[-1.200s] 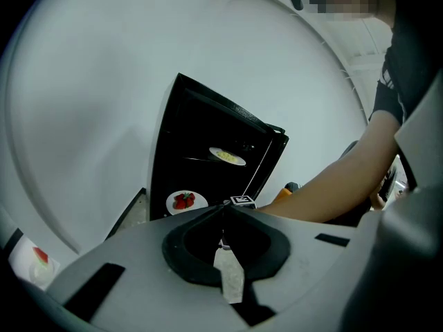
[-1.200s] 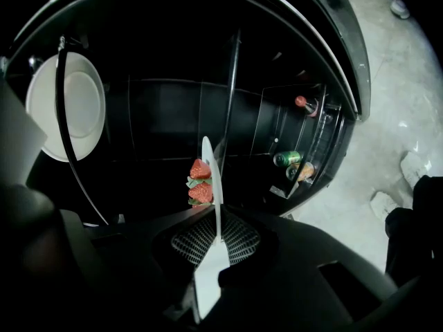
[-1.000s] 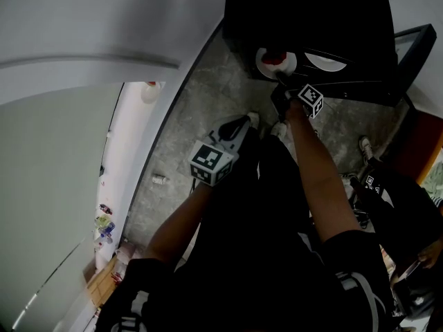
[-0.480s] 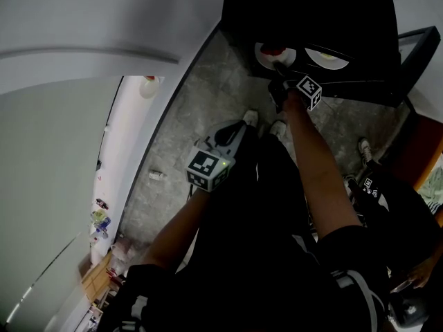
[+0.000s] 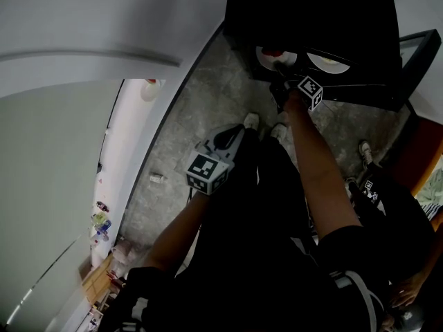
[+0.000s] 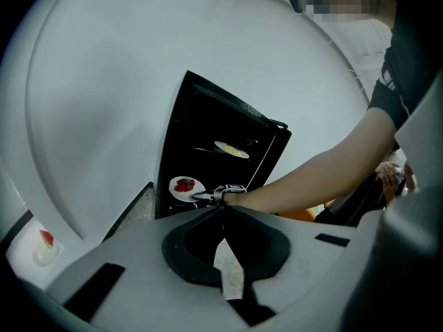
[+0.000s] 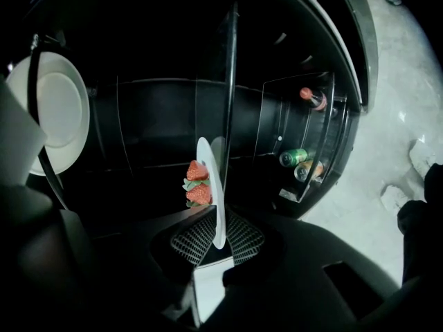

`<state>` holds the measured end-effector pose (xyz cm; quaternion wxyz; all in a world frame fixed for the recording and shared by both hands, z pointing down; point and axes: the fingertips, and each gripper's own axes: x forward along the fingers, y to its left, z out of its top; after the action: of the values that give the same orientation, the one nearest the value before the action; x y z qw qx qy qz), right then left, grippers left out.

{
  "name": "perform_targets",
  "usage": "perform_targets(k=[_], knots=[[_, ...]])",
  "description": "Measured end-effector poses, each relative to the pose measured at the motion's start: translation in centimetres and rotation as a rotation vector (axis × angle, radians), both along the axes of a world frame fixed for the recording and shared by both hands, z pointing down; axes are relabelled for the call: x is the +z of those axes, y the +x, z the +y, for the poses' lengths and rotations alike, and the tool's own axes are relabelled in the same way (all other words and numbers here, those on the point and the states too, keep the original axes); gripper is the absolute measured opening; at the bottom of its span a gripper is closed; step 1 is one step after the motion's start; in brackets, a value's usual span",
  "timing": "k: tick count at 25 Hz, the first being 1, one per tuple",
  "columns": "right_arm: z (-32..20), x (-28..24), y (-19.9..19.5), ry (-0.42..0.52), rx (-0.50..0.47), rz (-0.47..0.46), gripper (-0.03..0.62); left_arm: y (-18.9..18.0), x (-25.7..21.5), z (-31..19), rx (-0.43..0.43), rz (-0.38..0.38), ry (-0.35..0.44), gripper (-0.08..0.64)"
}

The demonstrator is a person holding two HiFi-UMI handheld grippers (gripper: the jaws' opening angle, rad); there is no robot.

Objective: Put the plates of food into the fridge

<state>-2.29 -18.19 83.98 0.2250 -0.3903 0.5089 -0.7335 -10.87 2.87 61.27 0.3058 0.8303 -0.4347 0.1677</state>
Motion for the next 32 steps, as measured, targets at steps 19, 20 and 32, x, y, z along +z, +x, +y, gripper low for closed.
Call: perform_targets(k=[19, 20, 32], knots=[[-0.2, 0.3, 0.0, -0.031, 0.023, -0.043, 0.126, 0.5, 0.0, -1.2, 0.051, -0.001, -0.008, 0.021], [-0.3, 0.2, -0.2, -0.028, 0.019, -0.038, 0.105, 0.5, 0.1, -1.3, 0.048, -0.001, -0.011, 0.02], [-1.5, 0.6, -0.9, -0.044, 0.0, -0.005, 0.037, -0.3, 0.5, -1.7, 0.046, -0.011, -0.02, 0.02]])
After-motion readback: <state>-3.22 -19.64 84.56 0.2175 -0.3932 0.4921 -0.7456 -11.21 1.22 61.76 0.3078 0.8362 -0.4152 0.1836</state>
